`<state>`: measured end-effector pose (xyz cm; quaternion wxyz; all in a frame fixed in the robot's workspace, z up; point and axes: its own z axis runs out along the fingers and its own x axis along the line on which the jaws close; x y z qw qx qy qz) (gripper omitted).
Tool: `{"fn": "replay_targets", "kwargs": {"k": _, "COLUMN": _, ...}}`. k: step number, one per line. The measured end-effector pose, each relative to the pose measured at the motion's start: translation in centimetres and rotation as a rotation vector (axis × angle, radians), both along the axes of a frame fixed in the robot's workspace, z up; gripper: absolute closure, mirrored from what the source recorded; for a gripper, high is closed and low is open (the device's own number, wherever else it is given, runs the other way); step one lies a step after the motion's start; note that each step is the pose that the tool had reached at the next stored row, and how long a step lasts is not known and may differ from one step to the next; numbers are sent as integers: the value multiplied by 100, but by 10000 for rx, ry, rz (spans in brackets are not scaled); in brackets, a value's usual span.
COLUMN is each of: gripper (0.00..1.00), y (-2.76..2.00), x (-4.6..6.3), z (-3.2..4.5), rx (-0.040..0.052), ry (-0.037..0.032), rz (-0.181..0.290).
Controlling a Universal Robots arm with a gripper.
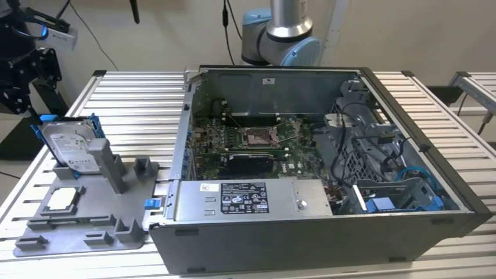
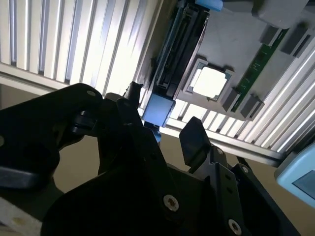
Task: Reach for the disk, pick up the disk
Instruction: 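Pick up the disk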
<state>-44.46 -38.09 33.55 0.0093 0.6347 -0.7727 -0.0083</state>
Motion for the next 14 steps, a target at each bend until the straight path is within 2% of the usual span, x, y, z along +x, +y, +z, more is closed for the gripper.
{"fn": "replay_targets", "kwargs": {"k": 14, "gripper": 0, "y": -3, "x": 0, "z": -51, "rx": 1, "ry": -2, "rz": 0}}
